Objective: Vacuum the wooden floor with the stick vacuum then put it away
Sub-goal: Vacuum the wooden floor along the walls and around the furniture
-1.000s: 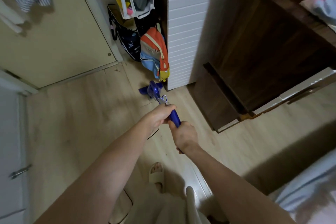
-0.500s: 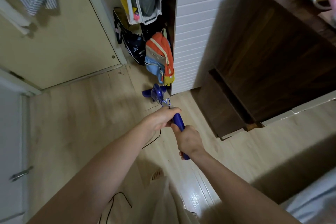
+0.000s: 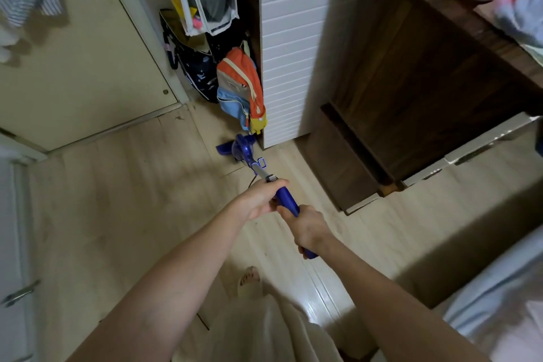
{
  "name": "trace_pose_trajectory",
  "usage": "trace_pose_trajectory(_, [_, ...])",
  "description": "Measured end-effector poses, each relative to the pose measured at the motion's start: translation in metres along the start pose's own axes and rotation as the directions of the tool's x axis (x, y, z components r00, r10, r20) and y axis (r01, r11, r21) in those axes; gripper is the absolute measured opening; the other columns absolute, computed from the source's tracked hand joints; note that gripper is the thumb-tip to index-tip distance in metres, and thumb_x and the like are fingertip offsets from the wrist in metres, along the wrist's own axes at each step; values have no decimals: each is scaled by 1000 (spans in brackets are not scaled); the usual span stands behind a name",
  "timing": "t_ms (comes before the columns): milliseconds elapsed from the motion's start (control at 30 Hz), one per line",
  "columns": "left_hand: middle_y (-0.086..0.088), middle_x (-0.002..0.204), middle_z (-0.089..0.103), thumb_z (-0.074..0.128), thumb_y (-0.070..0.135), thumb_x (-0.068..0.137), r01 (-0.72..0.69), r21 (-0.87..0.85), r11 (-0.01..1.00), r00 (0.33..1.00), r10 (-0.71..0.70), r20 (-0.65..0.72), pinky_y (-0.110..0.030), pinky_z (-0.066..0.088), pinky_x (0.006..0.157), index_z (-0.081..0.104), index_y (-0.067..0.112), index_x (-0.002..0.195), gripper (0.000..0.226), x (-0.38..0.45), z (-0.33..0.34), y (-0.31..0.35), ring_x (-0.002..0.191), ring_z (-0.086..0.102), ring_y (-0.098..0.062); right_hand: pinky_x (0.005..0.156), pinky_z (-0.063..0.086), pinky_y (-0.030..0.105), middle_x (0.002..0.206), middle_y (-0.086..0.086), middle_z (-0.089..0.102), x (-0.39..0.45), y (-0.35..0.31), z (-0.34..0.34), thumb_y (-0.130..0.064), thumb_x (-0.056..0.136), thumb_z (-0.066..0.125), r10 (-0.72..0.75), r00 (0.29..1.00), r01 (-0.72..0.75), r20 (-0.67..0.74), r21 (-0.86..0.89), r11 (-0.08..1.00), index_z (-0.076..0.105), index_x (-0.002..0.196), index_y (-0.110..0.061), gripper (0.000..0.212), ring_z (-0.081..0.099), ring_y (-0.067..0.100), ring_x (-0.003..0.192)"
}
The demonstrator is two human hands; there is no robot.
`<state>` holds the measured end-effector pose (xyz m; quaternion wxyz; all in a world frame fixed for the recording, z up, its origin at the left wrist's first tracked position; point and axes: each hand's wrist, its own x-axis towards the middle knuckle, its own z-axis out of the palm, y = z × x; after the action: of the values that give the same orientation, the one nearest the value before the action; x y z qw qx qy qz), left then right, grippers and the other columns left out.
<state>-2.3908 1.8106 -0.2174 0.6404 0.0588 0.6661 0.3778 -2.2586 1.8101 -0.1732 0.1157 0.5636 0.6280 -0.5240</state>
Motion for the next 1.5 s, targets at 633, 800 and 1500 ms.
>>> trace_pose_trajectory(633, [-15, 89, 51, 54, 18, 88, 54, 44, 998, 997, -56, 48, -29, 46, 65, 48, 14, 79, 11, -146, 81, -157, 83, 51, -25, 42, 44, 25, 65, 12, 55, -192, 131, 24, -50, 92, 56, 39, 997, -48, 67, 144, 988, 50, 86, -3, 48, 50, 19, 40])
trace_pose_trajectory(800, [-16, 92, 51, 50, 18, 92, 57, 109, 992, 993, -68, 99, -28, 46, 64, 46, 14, 78, 15, -170, 86, -185, 79, 55, -27, 44, 44, 27, 65, 11, 55, -218, 156, 46, -49, 90, 61, 56, 998, -58, 18, 146, 988, 49, 82, -3, 48, 49, 17, 40])
trace_pose_trajectory(1500, [-15, 86, 52, 55, 20, 92, 61, 172, 983, 979, -92, 180, -27, 48, 64, 51, 11, 85, 12, -309, -18, -341, 76, 57, -24, 32, 34, 15, 62, 8, 55, -382, 171, 246, -38, 95, 59, 159, 983, -133, -90, 243, 961, 51, 90, -1, 38, 48, 8, 29])
